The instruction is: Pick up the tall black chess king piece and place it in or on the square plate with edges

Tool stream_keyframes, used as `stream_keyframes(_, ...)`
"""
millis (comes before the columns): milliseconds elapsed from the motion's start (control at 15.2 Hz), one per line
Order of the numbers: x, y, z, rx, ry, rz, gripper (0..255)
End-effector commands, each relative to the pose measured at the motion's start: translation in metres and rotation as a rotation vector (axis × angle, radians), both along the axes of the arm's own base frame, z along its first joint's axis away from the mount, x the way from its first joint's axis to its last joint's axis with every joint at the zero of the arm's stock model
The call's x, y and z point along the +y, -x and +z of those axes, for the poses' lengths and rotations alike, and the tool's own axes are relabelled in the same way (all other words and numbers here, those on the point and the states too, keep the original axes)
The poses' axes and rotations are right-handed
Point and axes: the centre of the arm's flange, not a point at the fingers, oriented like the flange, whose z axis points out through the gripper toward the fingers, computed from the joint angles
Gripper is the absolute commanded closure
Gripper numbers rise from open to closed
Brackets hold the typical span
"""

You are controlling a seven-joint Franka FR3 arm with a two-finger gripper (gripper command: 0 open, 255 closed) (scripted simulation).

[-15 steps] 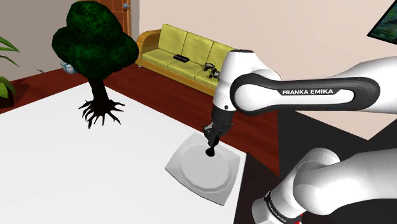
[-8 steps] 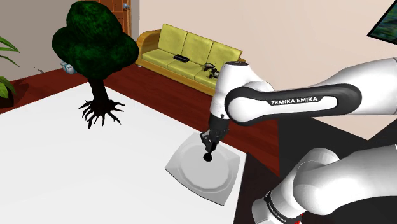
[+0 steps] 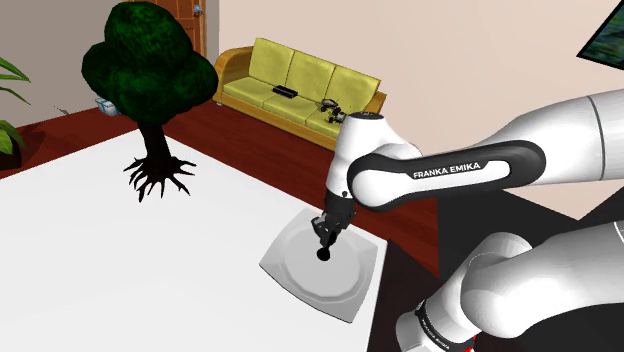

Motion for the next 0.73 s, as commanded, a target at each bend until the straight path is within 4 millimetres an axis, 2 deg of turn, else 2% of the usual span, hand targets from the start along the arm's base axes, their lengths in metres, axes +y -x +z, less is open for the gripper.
stream_keyframes(0, 0.0002, -0.0002, -0.0007, 0.0, 0.0, 0.0, 255)
stream_keyframes(264, 0.0002, -0.0002, -0.0007, 0.0, 0.0, 0.0, 255)
stream_keyframes(330, 0.0002, -0.0002, -0.0007, 0.0, 0.0, 0.0, 0)
stream_keyframes(660, 0.0002, -0.0002, -0.0007, 0.0, 0.0, 0.0, 0)
